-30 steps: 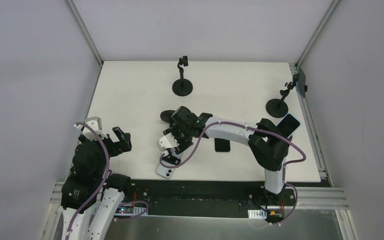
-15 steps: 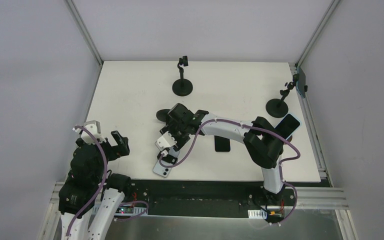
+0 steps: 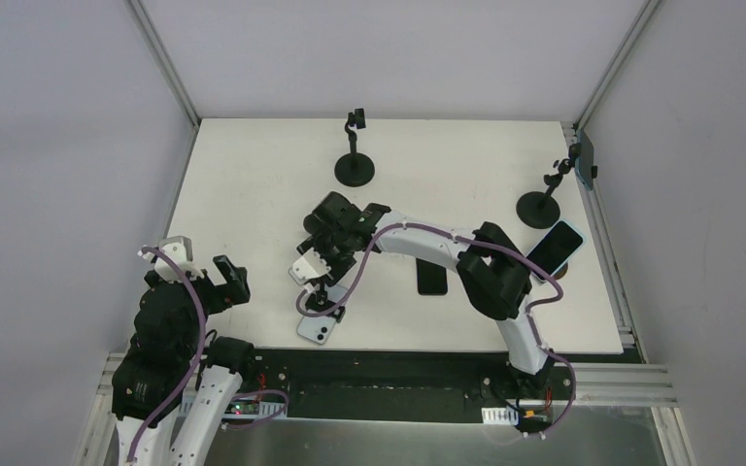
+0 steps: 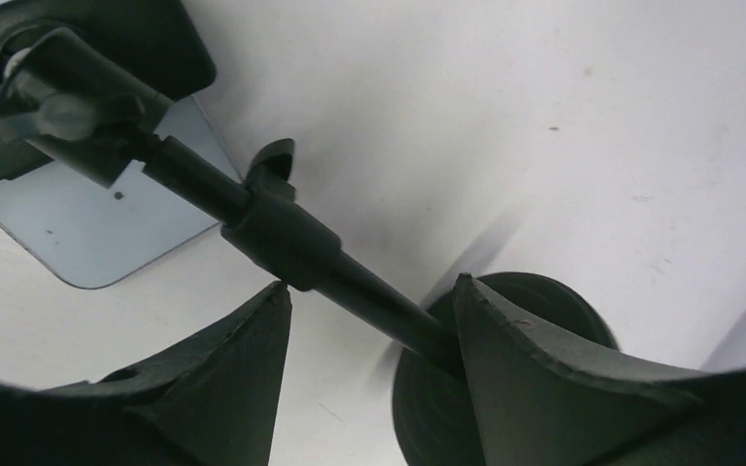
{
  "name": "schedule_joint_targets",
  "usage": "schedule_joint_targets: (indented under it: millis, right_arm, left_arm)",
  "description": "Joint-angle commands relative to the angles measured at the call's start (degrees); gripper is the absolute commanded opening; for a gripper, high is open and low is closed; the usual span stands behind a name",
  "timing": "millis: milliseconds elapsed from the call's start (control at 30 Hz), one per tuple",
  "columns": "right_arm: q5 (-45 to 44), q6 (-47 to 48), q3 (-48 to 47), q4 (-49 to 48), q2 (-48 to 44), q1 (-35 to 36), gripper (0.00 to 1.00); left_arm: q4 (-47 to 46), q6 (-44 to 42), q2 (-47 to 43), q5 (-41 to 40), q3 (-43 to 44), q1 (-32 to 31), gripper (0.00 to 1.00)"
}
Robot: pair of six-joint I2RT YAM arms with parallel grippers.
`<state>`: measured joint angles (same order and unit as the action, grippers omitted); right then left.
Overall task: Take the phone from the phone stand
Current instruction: Adjust the phone stand with the phone at the center of the board.
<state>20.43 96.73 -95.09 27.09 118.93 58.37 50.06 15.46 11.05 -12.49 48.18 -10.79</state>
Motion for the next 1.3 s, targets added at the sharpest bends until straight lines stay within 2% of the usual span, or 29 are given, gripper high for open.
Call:
schedule_joint_targets:
  millis: [0, 200, 333, 533, 767, 800, 867, 1067, 1267]
  right_arm:
    - [3.37, 1.22, -2.8, 5.28, 2.3, -0.07, 0.64]
    - [3.91, -0.04, -2.82, 5.41, 4.27, 0.15, 0.64]
    - [4.51, -3.26, -3.36, 4.11, 5.03, 0.43, 0.59]
    - [5.44, -6.06, -3.24, 4.55, 3.58, 0.46, 0.29]
    - [5.44, -9.13, 0.23, 3.44, -1.37, 0.46, 0.03]
    - [5.34, -9.48, 0.74, 3.09, -2.22, 0.36, 0.0]
    - [6.1, -12.91, 2.11, 1.15, -4.29, 0.13, 0.0]
    - [12.56, -31.35, 11.24, -16.77, -12.66, -2.08, 0.0]
    - [15.3, -59.32, 24.39, -48.03, -19.21, -6.0, 0.0]
  left_arm:
    - [0.5, -0.17, -0.74, -0.65, 1.55, 0.37, 1.0]
    - [0.67, -0.27, -0.64, -0.6, 1.55, 0.42, 1.0]
    - [0.67, -0.34, -0.63, -0.88, 1.4, 0.41, 1.0]
    - [0.66, -0.6, -0.5, -1.18, 1.4, 0.41, 1.0]
    - [0.73, -2.33, 0.04, -3.32, 3.86, 0.42, 1.0]
    - [0.71, -2.67, 0.43, -3.43, 4.53, 0.39, 1.0]
    - [0.75, -3.19, 1.37, -3.42, 5.93, 0.41, 1.0]
    - [0.78, -5.03, 3.72, -2.37, 11.93, 0.4, 1.0]
    - [0.79, -5.66, 7.08, -1.77, 21.56, 0.37, 1.0]
